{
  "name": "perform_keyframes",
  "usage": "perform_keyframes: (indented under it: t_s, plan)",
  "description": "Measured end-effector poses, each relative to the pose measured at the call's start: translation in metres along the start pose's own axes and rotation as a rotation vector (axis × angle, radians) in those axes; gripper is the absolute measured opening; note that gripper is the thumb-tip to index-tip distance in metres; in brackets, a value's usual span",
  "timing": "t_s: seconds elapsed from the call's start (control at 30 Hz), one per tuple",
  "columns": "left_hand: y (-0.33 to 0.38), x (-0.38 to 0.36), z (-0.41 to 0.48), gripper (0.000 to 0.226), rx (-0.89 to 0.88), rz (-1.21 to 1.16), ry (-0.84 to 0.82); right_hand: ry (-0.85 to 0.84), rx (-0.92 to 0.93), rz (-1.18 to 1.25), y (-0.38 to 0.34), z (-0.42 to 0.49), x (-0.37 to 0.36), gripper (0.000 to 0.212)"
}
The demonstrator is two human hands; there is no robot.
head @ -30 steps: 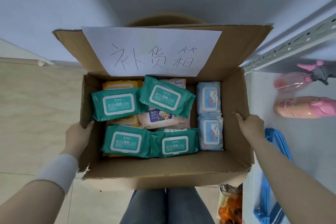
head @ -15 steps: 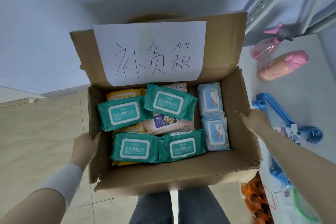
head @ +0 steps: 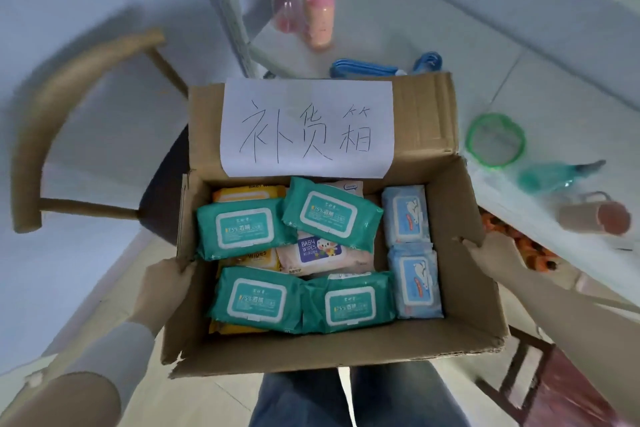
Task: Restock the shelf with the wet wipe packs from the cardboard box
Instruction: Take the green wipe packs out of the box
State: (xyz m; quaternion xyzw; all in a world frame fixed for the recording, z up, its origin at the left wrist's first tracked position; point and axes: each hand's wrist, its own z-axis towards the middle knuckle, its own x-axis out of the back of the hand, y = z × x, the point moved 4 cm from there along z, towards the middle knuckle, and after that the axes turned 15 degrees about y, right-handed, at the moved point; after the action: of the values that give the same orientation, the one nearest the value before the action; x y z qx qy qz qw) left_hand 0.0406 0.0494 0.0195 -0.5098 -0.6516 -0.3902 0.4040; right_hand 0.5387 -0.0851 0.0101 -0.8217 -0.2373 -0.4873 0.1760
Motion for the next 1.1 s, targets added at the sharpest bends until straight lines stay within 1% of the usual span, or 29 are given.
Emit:
perform_keyframes:
  t_s: [0.07,0.17,0.27,0.43,0.53,0.7,0.83,0.97,1.1]
  plan:
    - [0.03,-0.002,-0.006,0.035,-0.108,0.02,0.014,0.014,-0.083,0.055,0.046,-0.016,-0.001,0.033]
    - [0.072,-0.008,-0.011,0.036,-0.191,-0.006,0.014,0.029,-0.257,0.132,0.12,-0.047,-0.005,0.038]
    - [0.126,-0.019,-0.013,0.037,-0.344,0.0,-0.021,0.063,-0.425,0.207,0.183,-0.093,-0.012,0.036]
    - [0.239,-0.03,-0.041,0.035,-0.645,0.103,-0.061,0.139,-0.751,0.381,0.271,-0.185,-0.036,0.036]
    - [0.306,-0.041,-0.069,0.037,-0.806,0.173,-0.085,0.143,-0.914,0.493,0.31,-0.233,-0.056,0.034]
    - [0.413,-0.085,-0.138,0.029,-0.986,0.201,-0.143,0.149,-1.156,0.637,0.368,-0.296,-0.086,0.036]
    - [0.489,-0.12,-0.215,0.031,-1.21,0.341,-0.121,0.115,-1.275,0.718,0.417,-0.33,-0.114,0.036]
    - [0.545,-0.158,-0.292,0.03,-1.333,0.394,-0.169,0.12,-1.434,0.771,0.461,-0.362,-0.129,0.032]
    - [0.596,-0.197,-0.362,0.028,-1.481,0.431,-0.23,0.129,-1.567,0.808,0.502,-0.383,-0.128,0.029]
